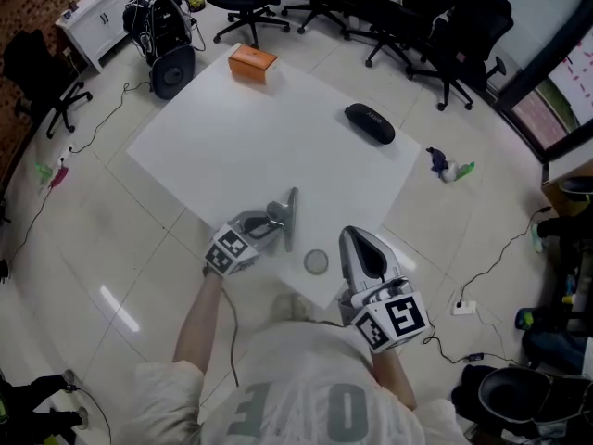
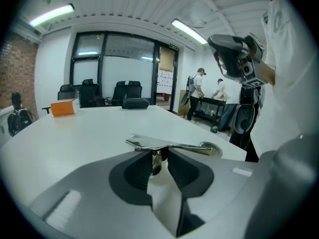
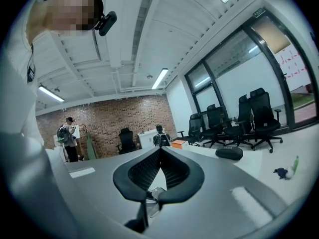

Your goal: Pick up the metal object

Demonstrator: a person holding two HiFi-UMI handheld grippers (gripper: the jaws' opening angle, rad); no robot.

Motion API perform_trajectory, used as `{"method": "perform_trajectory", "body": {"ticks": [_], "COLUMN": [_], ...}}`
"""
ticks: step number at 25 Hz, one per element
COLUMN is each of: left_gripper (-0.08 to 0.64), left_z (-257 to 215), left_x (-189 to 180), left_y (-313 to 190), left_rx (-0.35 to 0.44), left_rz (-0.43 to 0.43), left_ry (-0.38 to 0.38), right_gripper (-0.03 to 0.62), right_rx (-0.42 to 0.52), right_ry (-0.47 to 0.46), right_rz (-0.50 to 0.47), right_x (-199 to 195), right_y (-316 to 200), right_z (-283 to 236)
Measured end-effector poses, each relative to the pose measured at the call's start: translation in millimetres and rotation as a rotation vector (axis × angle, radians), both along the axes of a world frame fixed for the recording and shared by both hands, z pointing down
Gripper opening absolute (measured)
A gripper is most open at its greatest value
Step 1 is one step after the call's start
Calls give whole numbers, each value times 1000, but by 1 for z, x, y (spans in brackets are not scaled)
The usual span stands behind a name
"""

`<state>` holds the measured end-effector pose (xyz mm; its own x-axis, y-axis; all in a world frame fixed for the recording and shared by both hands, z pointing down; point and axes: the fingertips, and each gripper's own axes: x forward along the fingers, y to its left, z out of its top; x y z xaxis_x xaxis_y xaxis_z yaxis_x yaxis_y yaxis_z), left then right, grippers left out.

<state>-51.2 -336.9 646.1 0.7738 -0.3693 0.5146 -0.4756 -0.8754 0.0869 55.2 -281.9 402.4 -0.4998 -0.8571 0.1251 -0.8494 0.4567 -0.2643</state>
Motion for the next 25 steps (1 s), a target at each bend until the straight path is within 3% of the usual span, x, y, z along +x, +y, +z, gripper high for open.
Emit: {"method": "perform_trajectory", "body": {"ticks": [5,7,8,12,17,20,23,25], "left_gripper": [83,68,27,12,9,9,11,11], "left_z": [-8,-23,-33,-71,-110,-139,-174,-208], "left_x": [0,-1,-2,-5,-11,-16,-18,-19], "left_y": [5,3,1,-6,-4,2,12,19], "left_rx": [-22,-20,-17,-24,-8,88,295,405], "left_rz": [-55,-108,-144,-266,-339,-402,-450,-476], "left_ry": [76,154,205,410,569,541,405,356], "right_gripper": [12,12,12,12,12,12,12,12], "right_rx": [-5,-8,-9,-6,2,10,16,23], "right_ry": [0,-1,-2,-12,-20,-28,-43,-56], "right_rz": [-18,-23,-24,-21,-27,-23,-28,-39], "right_x": [-7,-9,-10,-9,-9,-9,-12,-17], "right_y": [1,2,3,7,12,14,14,14], "right_z": [0,2,2,2,2,0,0,-3]}}
